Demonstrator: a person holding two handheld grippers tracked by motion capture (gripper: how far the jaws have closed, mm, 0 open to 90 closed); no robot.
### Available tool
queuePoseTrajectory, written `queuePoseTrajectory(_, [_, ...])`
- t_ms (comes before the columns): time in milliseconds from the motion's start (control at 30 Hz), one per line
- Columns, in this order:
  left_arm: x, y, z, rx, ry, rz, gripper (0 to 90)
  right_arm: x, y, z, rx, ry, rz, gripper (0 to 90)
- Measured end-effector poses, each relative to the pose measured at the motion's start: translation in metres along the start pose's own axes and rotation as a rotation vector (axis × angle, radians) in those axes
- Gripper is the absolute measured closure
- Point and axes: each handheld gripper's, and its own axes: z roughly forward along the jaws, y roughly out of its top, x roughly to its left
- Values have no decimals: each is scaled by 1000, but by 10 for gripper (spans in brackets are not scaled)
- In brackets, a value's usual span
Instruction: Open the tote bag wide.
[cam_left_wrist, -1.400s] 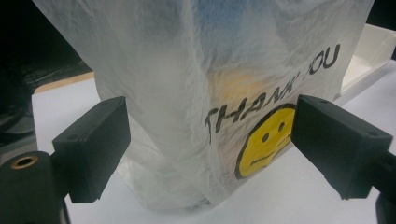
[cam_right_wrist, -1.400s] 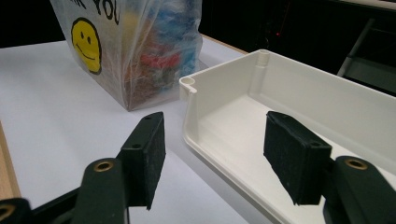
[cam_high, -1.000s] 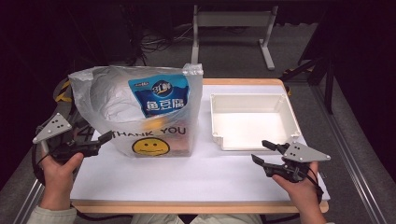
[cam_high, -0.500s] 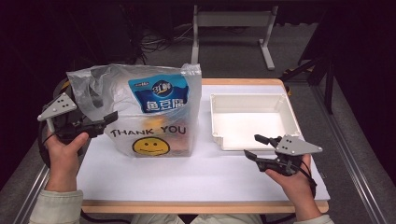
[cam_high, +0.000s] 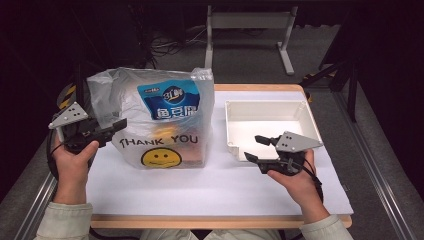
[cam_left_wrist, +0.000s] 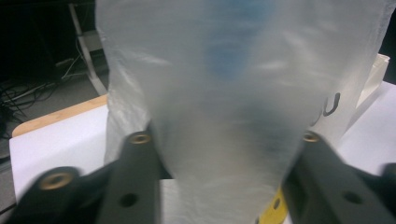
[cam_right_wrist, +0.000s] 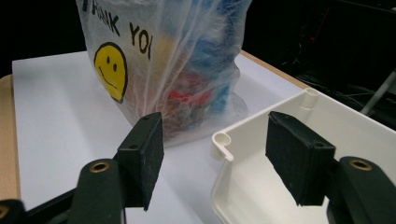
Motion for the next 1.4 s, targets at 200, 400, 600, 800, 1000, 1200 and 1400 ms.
queuePoseTrajectory(200, [1, -2, 0, 8, 6, 1, 806, 4, 16, 15, -9, 33, -11, 379])
queuePoseTrajectory(400, [-1, -3, 1, 13, 12, 11, 884, 7, 38, 27, -32, 68, -27, 380])
queuePoseTrajectory(600, [0, -4, 1, 5, 1, 1, 893, 6, 55, 38, -46, 94, -17, 380])
queuePoseTrajectory(800, [1, -5, 2, 5, -9, -4, 893, 7, 74, 59, -44, 115, -22, 380])
queuePoseTrajectory(1000, [2, -6, 2, 7, -12, -3, 893, 8, 83, 72, -37, 120, -24, 380])
queuePoseTrajectory(1200, [2, -6, 3, 5, -19, -3, 893, 8, 90, 83, -30, 107, -17, 370])
queuePoseTrajectory(1400, [2, -6, 3, 8, -23, -4, 893, 5, 97, 92, -46, 73, 5, 270])
